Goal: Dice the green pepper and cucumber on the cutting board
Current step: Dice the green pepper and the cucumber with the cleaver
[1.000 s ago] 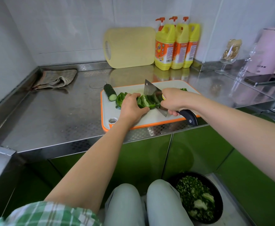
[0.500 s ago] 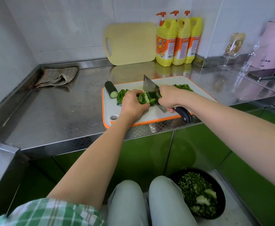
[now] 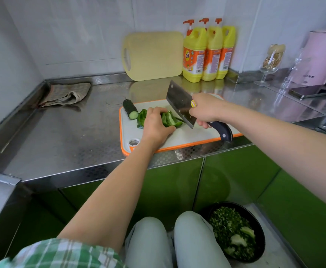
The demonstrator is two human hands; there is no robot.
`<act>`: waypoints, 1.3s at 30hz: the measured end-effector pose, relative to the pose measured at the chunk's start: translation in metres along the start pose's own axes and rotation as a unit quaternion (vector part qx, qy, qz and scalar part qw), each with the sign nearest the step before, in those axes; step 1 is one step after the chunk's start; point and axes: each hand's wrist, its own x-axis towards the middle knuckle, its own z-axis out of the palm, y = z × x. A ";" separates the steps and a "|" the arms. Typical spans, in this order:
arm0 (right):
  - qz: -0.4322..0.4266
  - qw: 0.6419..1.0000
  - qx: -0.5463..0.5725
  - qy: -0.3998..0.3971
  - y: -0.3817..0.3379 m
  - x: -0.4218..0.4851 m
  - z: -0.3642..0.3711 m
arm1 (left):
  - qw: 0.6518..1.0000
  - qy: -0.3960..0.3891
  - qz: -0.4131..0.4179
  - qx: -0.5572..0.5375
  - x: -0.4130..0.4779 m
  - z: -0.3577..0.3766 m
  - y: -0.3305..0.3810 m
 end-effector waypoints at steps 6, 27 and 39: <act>0.014 0.997 -0.050 -0.060 -0.003 -0.001 0.007 | 1.000 0.001 0.000 -0.001 0.000 0.000 -0.001; 0.022 0.993 -0.091 -0.075 -0.013 0.010 0.021 | 1.000 -0.010 -0.020 0.002 0.003 0.001 -0.004; 0.050 0.998 -0.013 -0.029 -0.009 0.024 0.031 | 1.000 -0.012 -0.005 -0.008 -0.001 0.000 0.000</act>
